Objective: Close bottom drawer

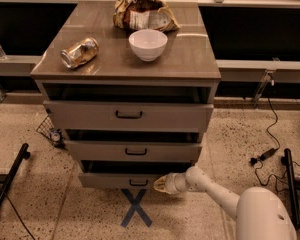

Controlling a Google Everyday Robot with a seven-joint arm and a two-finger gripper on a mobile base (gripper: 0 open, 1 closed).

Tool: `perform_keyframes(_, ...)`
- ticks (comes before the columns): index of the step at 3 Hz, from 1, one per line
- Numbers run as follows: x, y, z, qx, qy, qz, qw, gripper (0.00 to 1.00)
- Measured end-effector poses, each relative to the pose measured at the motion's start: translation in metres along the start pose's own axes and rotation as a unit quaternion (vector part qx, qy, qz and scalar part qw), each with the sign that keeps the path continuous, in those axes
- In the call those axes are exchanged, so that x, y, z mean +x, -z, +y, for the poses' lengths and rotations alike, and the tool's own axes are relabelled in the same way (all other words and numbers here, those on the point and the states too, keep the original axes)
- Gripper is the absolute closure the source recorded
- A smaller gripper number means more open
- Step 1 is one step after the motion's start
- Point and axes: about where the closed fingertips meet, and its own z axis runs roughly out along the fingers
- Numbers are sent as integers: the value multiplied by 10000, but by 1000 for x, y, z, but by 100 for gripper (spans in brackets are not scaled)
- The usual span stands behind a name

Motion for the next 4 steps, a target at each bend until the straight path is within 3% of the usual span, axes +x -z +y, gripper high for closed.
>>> perform_keyframes(3, 3, -19, -34, 199, -99, -77, 9997, 100)
perform_keyframes(4, 2, -19, -32, 198, -100, -77, 9997, 100)
